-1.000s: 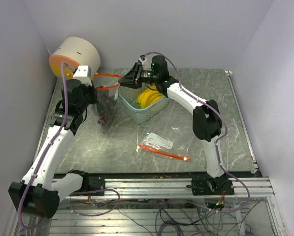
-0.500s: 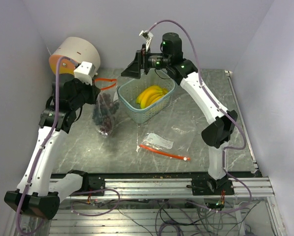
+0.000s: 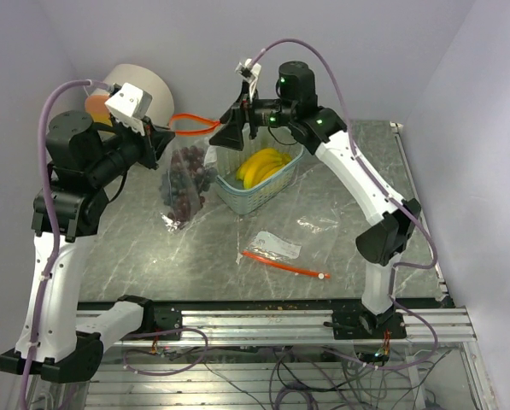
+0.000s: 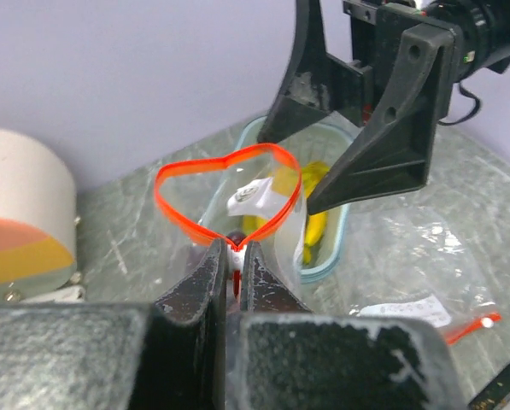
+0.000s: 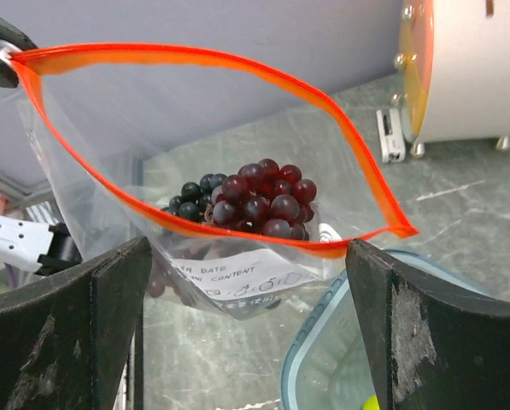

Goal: Place the food in the zip-top bag and seal the zipper
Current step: Zip the zipper food storage bag at the center of the board.

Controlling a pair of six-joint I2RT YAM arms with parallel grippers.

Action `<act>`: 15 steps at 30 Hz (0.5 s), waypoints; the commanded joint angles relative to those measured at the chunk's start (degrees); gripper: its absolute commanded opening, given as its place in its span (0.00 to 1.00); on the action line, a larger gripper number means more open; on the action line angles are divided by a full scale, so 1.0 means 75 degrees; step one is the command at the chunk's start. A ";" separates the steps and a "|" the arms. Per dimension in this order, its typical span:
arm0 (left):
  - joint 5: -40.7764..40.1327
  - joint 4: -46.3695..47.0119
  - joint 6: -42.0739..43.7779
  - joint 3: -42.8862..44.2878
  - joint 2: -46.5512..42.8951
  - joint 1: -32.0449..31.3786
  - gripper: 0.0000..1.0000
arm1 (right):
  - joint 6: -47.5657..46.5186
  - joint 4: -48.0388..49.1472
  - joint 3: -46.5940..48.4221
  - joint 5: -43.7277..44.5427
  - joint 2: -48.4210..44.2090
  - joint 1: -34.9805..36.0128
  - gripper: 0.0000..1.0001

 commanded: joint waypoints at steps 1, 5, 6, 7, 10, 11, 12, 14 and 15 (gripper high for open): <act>0.1520 0.0906 -0.0461 0.0239 0.0112 -0.0042 0.07 | -0.1100 0.0183 -0.0007 0.0239 -0.0860 0.0129 0.95; 0.2190 0.1166 -0.0761 -0.0037 0.0230 -0.0052 0.07 | -0.1964 -0.0043 -0.0134 0.0570 -0.1393 0.0112 0.95; 0.2259 0.1200 -0.0766 -0.0039 0.0275 -0.0069 0.07 | -0.2209 -0.0081 -0.0191 0.0493 -0.1528 0.0109 0.96; 0.2387 0.1235 -0.0756 -0.0020 0.0336 -0.0098 0.07 | -0.2398 -0.0103 -0.0265 0.0368 -0.1657 0.0113 0.97; 0.3069 0.1376 -0.0835 0.0190 0.0648 -0.0262 0.07 | -0.2729 0.0002 -0.0613 -0.0312 -0.2001 0.0113 1.00; 0.3290 0.1548 -0.1002 0.0244 0.0754 -0.0283 0.07 | -0.2728 0.0081 -0.0772 -0.0512 -0.2093 0.0108 1.00; 0.3485 0.1697 -0.1152 0.0257 0.0809 -0.0287 0.07 | -0.2711 0.0184 -0.0953 -0.0691 -0.2166 0.0107 1.00; 0.3907 0.1963 -0.1380 0.0158 0.0843 -0.0299 0.07 | -0.2849 0.0338 -0.1376 -0.0939 -0.2345 0.0109 1.00; 0.4054 0.2090 -0.1494 0.0075 0.0846 -0.0300 0.07 | -0.2847 0.0427 -0.1559 -0.1007 -0.2407 0.0106 1.00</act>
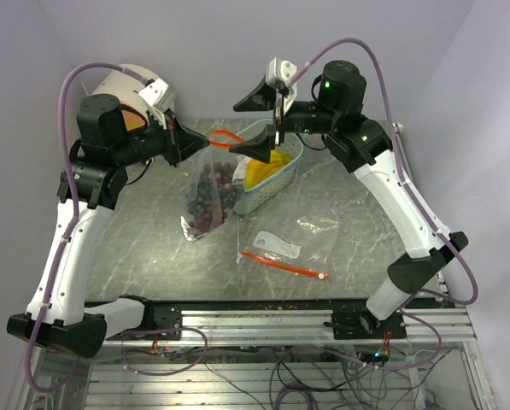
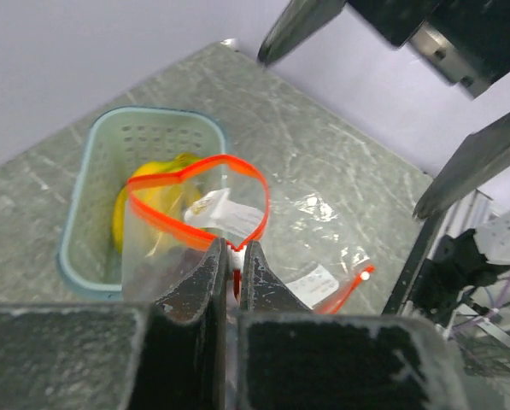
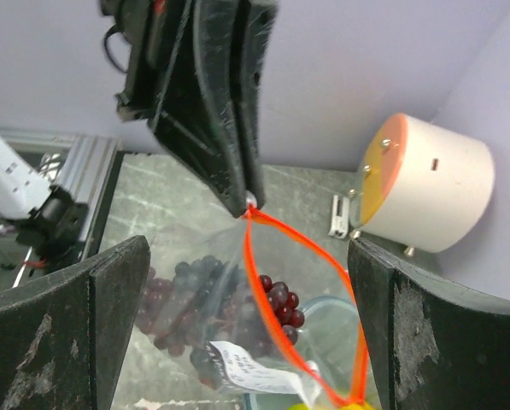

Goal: Place the food in the zip-top bag and seal the zipper
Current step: Zip the zipper food storage bag at the center of the board.

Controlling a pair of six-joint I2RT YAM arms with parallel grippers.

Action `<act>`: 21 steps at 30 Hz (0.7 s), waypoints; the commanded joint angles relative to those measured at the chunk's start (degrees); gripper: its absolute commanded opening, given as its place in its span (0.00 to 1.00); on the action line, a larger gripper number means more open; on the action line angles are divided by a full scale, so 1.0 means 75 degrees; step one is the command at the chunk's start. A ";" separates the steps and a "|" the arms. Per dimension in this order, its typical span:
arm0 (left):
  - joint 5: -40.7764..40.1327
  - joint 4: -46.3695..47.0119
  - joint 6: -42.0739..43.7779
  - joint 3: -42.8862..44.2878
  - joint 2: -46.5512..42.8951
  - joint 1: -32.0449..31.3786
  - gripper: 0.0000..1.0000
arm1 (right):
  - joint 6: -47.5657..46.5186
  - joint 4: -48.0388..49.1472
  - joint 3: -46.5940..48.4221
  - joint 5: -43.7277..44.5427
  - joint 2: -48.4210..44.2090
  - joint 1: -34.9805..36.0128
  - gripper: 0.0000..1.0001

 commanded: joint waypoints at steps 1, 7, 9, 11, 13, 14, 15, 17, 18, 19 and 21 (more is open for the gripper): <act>0.1424 0.1579 -0.0685 0.0064 -0.0099 -0.0072 0.07 | -0.0439 0.0265 -0.0727 -0.0715 -0.0124 0.0001 1.00; 0.1840 0.2019 -0.1075 -0.0253 -0.0080 -0.0072 0.07 | 0.0088 0.1049 -0.1017 -0.1476 0.0203 0.0001 0.99; 0.1822 0.1939 -0.1056 -0.0276 -0.0117 -0.0074 0.07 | 0.0283 0.1460 -0.1060 -0.1494 0.0381 0.0008 0.98; 0.1823 0.1865 -0.1037 -0.0282 -0.0174 -0.0074 0.07 | 0.0337 0.1622 -0.0871 -0.1532 0.0622 0.0009 0.97; 0.1903 0.1844 -0.1069 -0.0266 -0.0225 -0.0072 0.07 | 0.0485 0.1826 -0.0689 -0.1778 0.0823 0.0011 0.97; 0.1981 0.1892 -0.1120 -0.0256 -0.0242 -0.0077 0.07 | 0.0611 0.1985 -0.0644 -0.1970 0.0906 -0.0004 0.97; 0.2060 0.1955 -0.1183 -0.0229 -0.0253 -0.0073 0.07 | 0.0801 0.2216 -0.0613 -0.2192 0.0979 -0.0015 0.97; 0.2202 0.2070 -0.1309 -0.0161 -0.0267 -0.0083 0.07 | 0.1509 0.2920 -0.0638 -0.2769 0.1115 -0.0031 0.97; 0.2274 0.2109 -0.1351 -0.0120 -0.0273 -0.0084 0.07 | 0.1955 0.3442 -0.0725 -0.3039 0.1165 -0.0044 0.96; 0.2347 0.2155 -0.1380 -0.0106 -0.0287 -0.0084 0.07 | 0.2526 0.4106 -0.0924 -0.3282 0.1185 -0.0071 0.96; 0.2417 0.2179 -0.1381 -0.0130 -0.0313 -0.0084 0.07 | 0.3873 0.5677 -0.1318 -0.3743 0.1190 -0.0114 0.93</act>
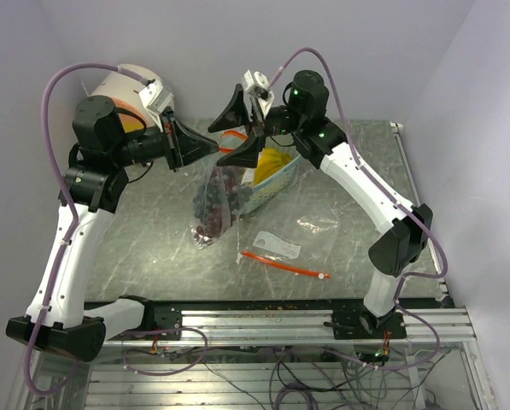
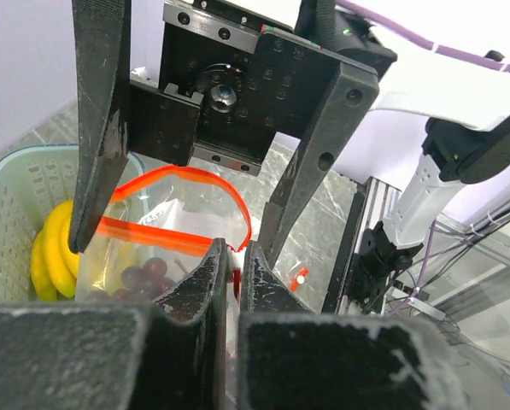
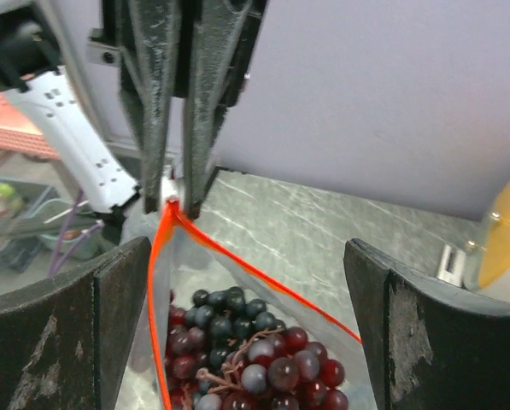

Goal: Place the food in the zip-top bag and seal the zipper
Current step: Zip the zipper food storage bag at the center of the board.

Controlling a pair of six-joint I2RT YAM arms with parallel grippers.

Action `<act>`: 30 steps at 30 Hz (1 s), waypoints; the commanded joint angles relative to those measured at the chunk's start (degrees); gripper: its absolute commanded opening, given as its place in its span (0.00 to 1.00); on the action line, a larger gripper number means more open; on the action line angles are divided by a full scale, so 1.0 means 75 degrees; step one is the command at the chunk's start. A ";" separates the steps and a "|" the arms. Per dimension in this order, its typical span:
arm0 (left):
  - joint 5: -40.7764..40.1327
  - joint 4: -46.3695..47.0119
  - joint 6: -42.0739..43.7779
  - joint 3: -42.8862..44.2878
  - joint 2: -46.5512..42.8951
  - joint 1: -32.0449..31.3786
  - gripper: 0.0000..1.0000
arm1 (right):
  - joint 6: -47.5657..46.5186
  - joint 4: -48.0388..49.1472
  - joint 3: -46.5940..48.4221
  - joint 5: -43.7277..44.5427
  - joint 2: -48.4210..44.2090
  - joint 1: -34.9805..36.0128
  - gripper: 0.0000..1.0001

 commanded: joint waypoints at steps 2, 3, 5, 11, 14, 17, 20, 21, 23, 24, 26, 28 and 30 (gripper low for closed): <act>0.0423 0.0763 -0.0047 0.0164 -0.0305 -0.0061 0.07 | 0.3944 0.4782 -0.0803 -0.1611 -0.0019 -0.0137 0.87; 0.0335 0.0620 0.0076 0.0158 -0.0321 -0.0061 0.07 | 0.4759 0.5708 -0.0986 -0.1751 0.0005 -0.0153 0.84; 0.0143 0.0379 0.0293 0.0183 -0.0346 -0.0061 0.07 | 0.5906 0.6784 -0.1242 -0.1964 0.0027 -0.0159 0.70; -0.0278 0.0225 0.0480 0.0338 -0.0296 -0.0072 0.07 | 0.5901 0.6256 -0.1931 -0.1772 -0.0410 -0.0124 0.39; -0.0297 0.0362 0.0354 0.0324 -0.0248 -0.0072 0.07 | 0.4456 0.4214 -0.1622 -0.1316 -0.0537 -0.0125 0.01; -0.0516 0.0276 0.0444 0.0321 -0.0244 -0.0072 0.07 | 0.1991 0.1136 -0.1021 0.0105 -0.0797 -0.0113 0.00; -0.1082 -0.0108 0.0801 0.0258 -0.0305 -0.0083 0.07 | 0.1328 -0.0020 -0.0601 0.0978 -0.0847 -0.0166 0.00; -0.1325 -0.0198 0.0902 0.0230 -0.0333 -0.0084 0.07 | 0.1335 -0.0204 -0.0486 0.1120 -0.0839 -0.0198 0.00; -0.1628 -0.0282 0.1085 0.0150 -0.0380 -0.0075 0.15 | 0.1457 -0.0391 -0.0378 0.1332 -0.0869 -0.0243 0.00; -0.1778 -0.0292 0.1140 0.0105 -0.0413 -0.0074 0.26 | 0.1537 -0.0433 -0.0353 0.1383 -0.0892 -0.0263 0.00; -0.2023 -0.0251 0.1244 0.0021 -0.0497 -0.0072 0.46 | 0.1705 -0.0529 -0.0245 0.1375 -0.0917 -0.0300 0.00; -0.2139 -0.0218 0.1345 -0.0054 -0.0569 -0.0072 0.66 | 0.1844 -0.0580 -0.0124 0.1289 -0.0917 -0.0324 0.00; -0.2120 -0.0206 0.1476 -0.0129 -0.0634 -0.0072 0.81 | 0.2022 -0.0518 -0.0011 0.1106 -0.0912 -0.0352 0.00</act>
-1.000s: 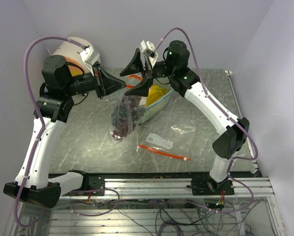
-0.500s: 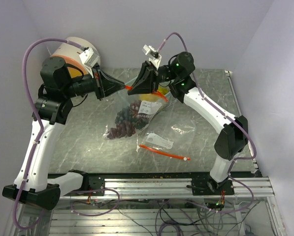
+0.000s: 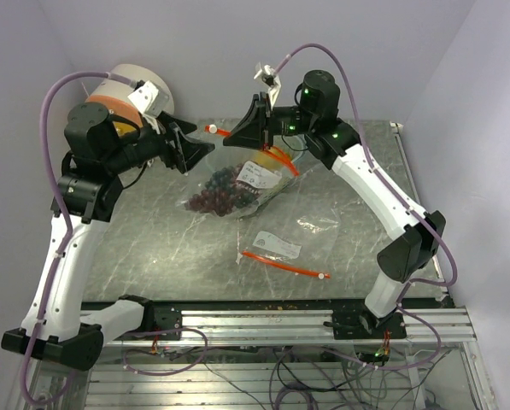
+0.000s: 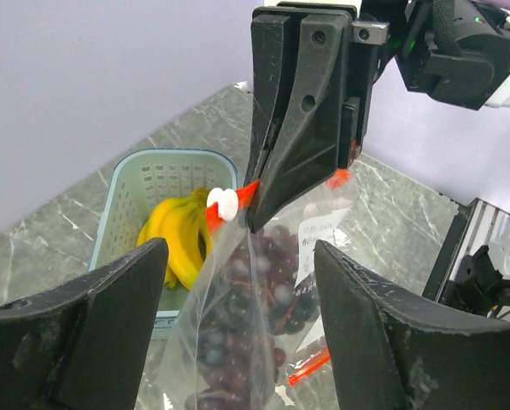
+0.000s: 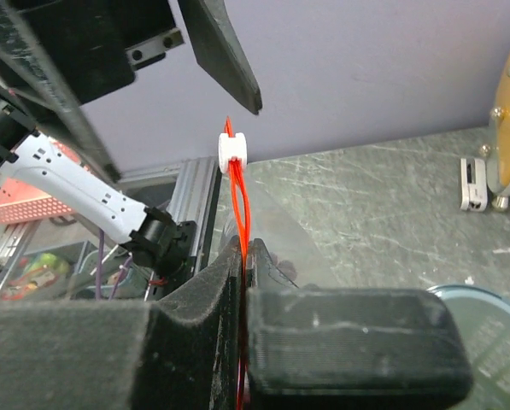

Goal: Place the food in the zip-top bag and seal the zipper
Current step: Zip the zipper food storage bag at the center of the board.

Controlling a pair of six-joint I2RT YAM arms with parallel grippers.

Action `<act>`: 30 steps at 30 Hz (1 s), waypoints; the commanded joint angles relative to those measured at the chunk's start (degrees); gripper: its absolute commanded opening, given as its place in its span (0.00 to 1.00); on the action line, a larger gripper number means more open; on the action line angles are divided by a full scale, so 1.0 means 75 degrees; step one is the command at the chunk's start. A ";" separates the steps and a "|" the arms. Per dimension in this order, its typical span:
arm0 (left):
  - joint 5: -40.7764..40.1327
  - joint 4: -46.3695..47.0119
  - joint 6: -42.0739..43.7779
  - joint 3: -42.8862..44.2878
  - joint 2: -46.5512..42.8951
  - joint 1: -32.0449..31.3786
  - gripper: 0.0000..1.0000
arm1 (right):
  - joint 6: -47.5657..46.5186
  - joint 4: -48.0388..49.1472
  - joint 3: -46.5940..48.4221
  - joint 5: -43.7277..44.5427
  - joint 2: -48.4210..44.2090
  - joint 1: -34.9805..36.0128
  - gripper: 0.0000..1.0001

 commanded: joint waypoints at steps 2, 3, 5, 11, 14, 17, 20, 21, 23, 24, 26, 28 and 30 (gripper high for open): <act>-0.0268 0.0076 0.0520 -0.0221 -0.0367 -0.0032 0.83 | 0.0362 0.0072 0.0552 -0.0055 -0.0373 -0.0107 0.00; -0.0189 0.0099 0.0551 -0.0293 -0.0407 -0.0026 0.84 | 0.0466 0.0205 0.0545 -0.0161 -0.0395 -0.0107 0.00; -0.0015 0.0256 0.0541 -0.0480 -0.0462 -0.0032 0.86 | 0.0759 0.0540 0.0493 -0.0426 -0.0433 -0.0104 0.00; 0.0673 0.1301 -0.0079 -0.1148 -0.0370 -0.0020 0.86 | 0.1480 0.1446 0.0098 -0.1033 -0.0665 -0.0103 0.00; 0.0650 0.1793 -0.0351 -0.1326 -0.0318 -0.0008 0.87 | 0.1939 0.2010 -0.0148 -0.1290 -0.0748 -0.0104 0.00; 0.0676 0.2046 -0.0473 -0.1267 -0.0248 0.0003 0.86 | 0.1989 0.2068 -0.0258 -0.1375 -0.0795 -0.0104 0.00; 0.1008 0.2490 -0.0791 -0.1260 -0.0161 0.0004 0.80 | 0.2012 0.2099 -0.0319 -0.1402 -0.0781 -0.0103 0.00; 0.1179 0.2704 -0.0980 -0.1291 -0.0117 0.0004 0.76 | 0.2018 0.2112 -0.0324 -0.1412 -0.0767 -0.0103 0.00; 0.1581 0.3322 -0.1474 -0.1473 -0.0061 0.0004 0.64 | 0.2016 0.2096 -0.0291 -0.1394 -0.0739 -0.0104 0.00; 0.1779 0.3659 -0.1744 -0.1570 -0.0037 0.0004 0.59 | 0.1994 0.2069 -0.0265 -0.1387 -0.0720 -0.0104 0.00; 0.2105 0.4303 -0.2324 -0.1775 0.0011 0.0004 0.54 | 0.1965 0.2012 -0.0203 -0.1379 -0.0670 -0.0102 0.00; 0.2270 0.4864 -0.2701 -0.1951 0.0017 0.0004 0.50 | 0.1938 0.1950 -0.0143 -0.1365 -0.0616 -0.0104 0.00; 0.2401 0.5022 -0.2876 -0.2051 0.0037 0.0004 0.41 | 0.1941 0.1960 -0.0104 -0.1355 -0.0594 -0.0104 0.00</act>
